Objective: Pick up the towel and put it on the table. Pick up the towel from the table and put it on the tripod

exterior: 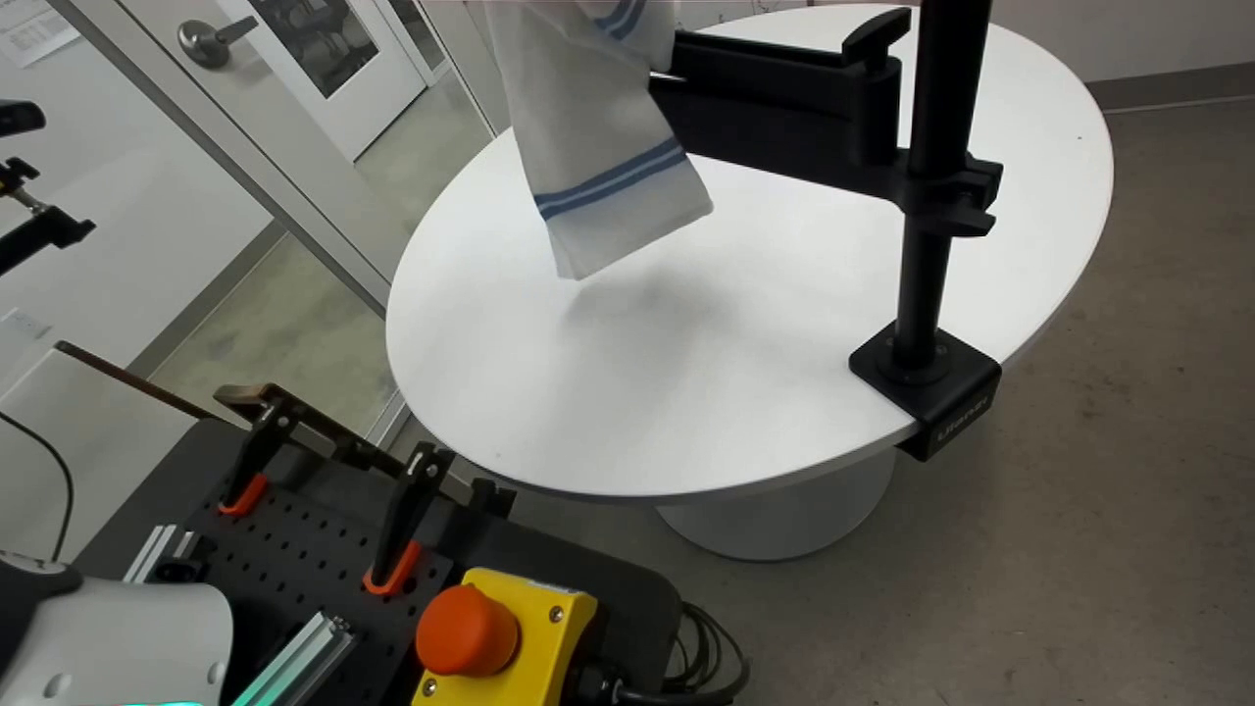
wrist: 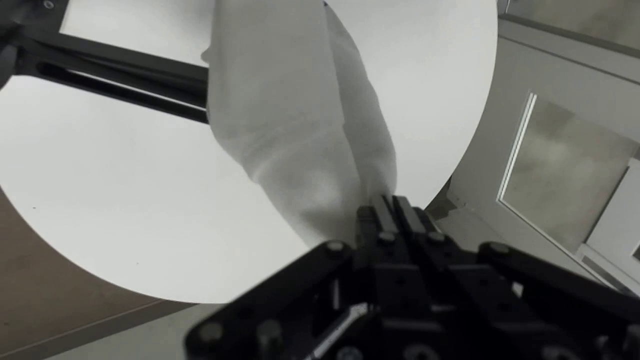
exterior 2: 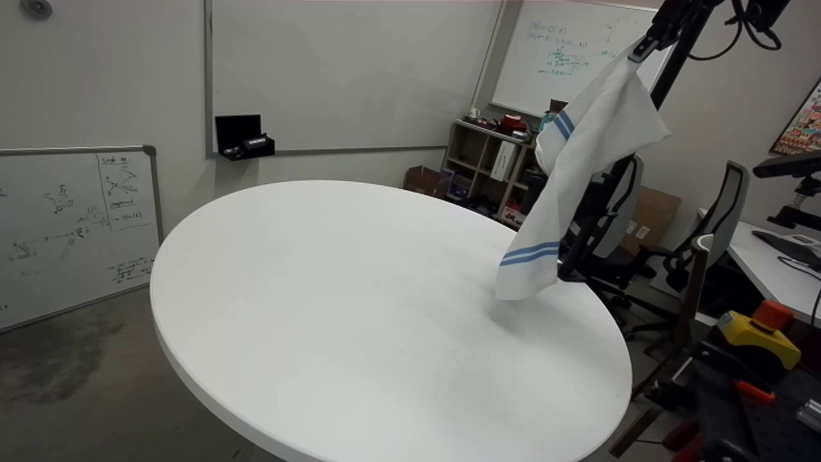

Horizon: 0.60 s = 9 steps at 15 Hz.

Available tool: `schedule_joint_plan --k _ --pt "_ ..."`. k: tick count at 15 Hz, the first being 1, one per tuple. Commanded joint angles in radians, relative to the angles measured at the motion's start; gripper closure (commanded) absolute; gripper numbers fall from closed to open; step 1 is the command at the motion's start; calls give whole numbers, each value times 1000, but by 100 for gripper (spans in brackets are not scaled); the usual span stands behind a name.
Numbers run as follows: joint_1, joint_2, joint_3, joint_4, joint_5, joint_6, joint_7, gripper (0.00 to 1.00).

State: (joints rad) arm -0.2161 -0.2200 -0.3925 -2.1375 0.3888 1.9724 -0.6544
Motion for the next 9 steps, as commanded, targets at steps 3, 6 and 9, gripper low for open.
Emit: schedule_joint_plan --k 3,6,9 --pt "-12 182 4 153 90 99 77 99" --pt "-30 262 18 221 116 163 127 99" --pt "-55 331 39 281 103 205 187 99"
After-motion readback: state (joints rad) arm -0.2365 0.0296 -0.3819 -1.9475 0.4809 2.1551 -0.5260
